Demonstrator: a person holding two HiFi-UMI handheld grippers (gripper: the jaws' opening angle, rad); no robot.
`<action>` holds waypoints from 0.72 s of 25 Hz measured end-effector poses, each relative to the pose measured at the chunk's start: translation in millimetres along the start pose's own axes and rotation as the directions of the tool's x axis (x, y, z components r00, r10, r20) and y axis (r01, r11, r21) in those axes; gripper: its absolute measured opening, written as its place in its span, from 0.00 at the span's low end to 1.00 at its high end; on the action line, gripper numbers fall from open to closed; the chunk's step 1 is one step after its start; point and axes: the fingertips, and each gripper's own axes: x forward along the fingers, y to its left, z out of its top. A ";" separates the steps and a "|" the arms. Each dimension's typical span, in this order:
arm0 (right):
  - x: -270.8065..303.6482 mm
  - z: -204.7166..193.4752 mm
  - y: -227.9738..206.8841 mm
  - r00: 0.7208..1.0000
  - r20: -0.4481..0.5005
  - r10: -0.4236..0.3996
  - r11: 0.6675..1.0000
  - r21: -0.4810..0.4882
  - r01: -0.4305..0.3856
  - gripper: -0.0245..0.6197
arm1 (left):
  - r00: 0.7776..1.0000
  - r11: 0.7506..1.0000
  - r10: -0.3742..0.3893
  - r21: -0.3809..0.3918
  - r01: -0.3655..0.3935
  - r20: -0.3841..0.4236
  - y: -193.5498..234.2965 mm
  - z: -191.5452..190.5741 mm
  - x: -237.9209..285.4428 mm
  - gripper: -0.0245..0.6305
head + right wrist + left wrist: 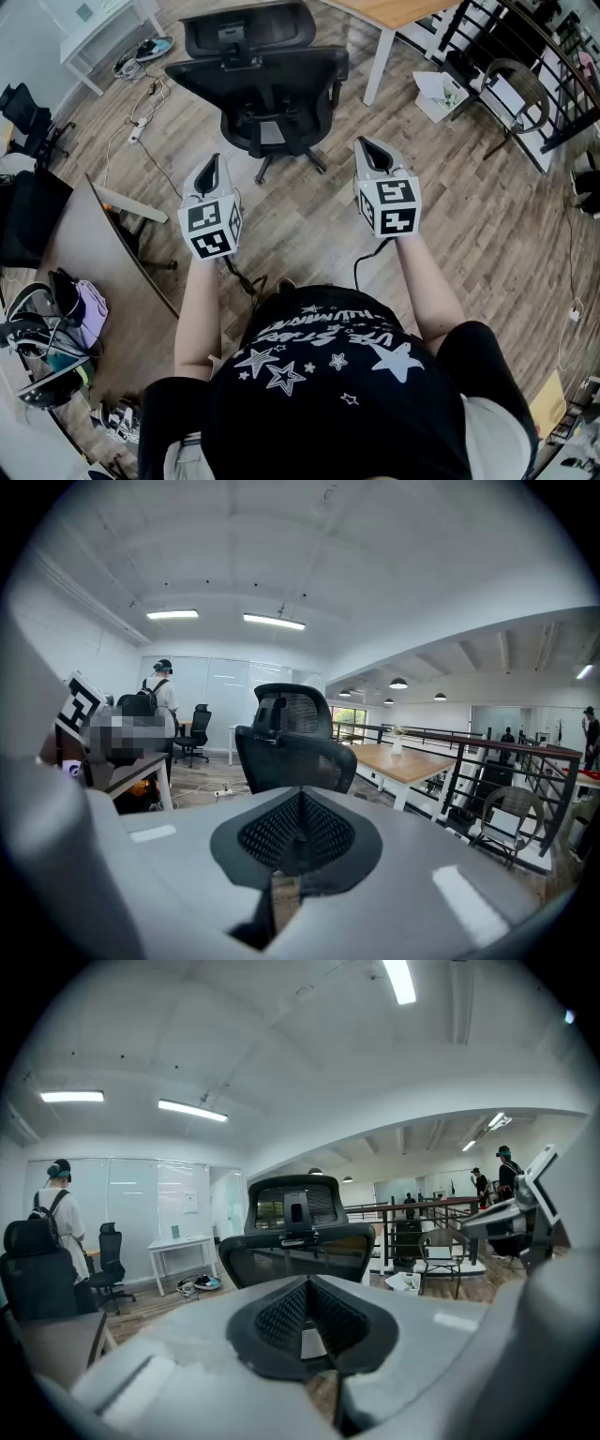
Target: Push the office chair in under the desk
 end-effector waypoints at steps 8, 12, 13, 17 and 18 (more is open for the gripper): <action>8.0 4.8 6.6 1.000 0.000 -0.010 1.000 0.011 0.010 0.04 | 0.999 0.999 -0.035 0.001 0.035 0.000 6.8 1.4 4.9 0.04; 11.6 5.3 14.9 1.000 -0.004 -0.010 1.000 0.007 0.010 0.04 | 0.998 0.998 -0.064 -0.014 0.064 -0.005 10.7 -0.7 6.0 0.04; 12.4 4.6 16.4 1.000 -0.008 -0.009 1.000 0.006 0.009 0.04 | 0.998 0.997 -0.069 -0.019 0.068 -0.008 11.2 -2.4 6.2 0.04; 15.6 3.1 21.1 1.000 -0.018 -0.009 1.000 0.005 0.009 0.04 | 0.997 0.997 -0.076 -0.030 0.076 -0.011 14.4 -9.2 5.3 0.04; 17.2 4.2 23.0 1.000 -0.017 -0.009 1.000 0.005 0.009 0.04 | 0.997 0.997 -0.075 -0.030 0.075 -0.010 17.1 -10.5 4.8 0.04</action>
